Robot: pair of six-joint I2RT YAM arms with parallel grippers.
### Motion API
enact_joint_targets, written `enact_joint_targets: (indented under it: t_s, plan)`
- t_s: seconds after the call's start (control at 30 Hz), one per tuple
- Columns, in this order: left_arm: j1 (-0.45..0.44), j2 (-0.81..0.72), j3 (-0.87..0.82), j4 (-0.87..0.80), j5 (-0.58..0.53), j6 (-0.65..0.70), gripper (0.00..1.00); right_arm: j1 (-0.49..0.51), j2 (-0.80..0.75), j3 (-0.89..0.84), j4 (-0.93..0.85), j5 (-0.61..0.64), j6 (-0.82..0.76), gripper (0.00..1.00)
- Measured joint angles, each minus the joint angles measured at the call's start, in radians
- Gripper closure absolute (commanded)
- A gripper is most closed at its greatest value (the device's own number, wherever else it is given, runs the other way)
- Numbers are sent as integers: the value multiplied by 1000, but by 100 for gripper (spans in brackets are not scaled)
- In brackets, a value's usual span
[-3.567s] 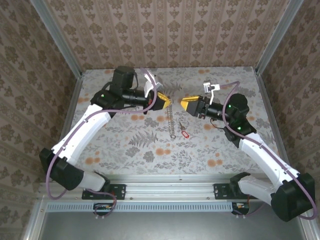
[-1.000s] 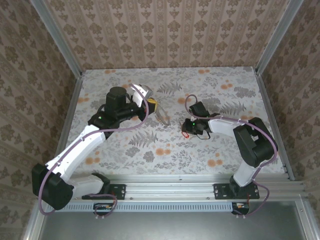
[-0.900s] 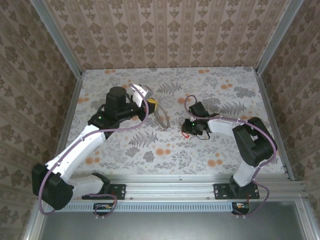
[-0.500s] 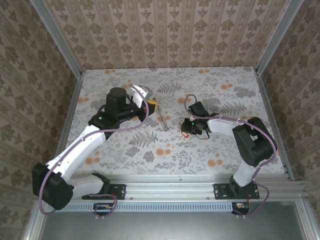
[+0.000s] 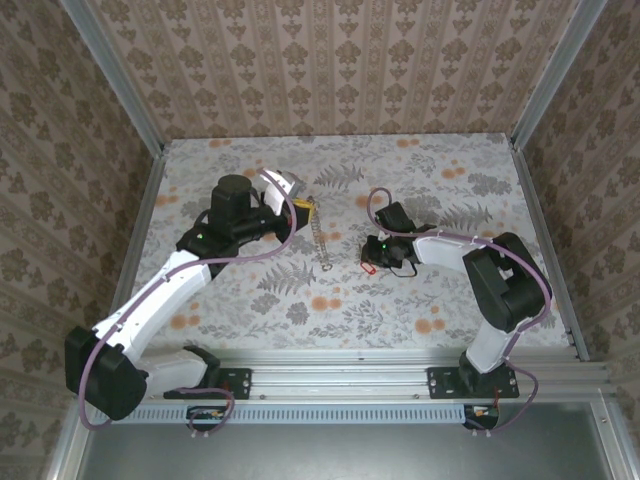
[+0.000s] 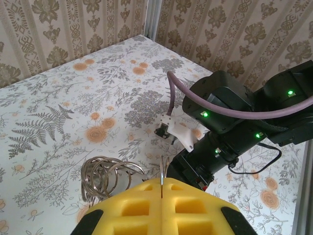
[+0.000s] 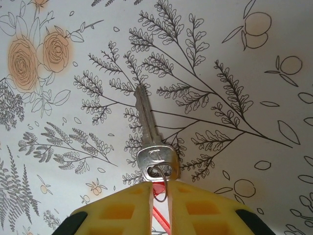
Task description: Put the keys on the keyring
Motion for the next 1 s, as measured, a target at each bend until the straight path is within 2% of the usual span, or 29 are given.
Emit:
enact_joint_targets:
  t_s: [0.2,0.47,1.0]
  plan:
    - [0,0,0,0,4,-1,100,0,0,3,0,0,0,89]
    - [1,0,0,0,8,-8,100,0,15,9,1,-3,0,82]
    - [1,0,0,11,11,-13,100,0,14,9,45,-26,11,83]
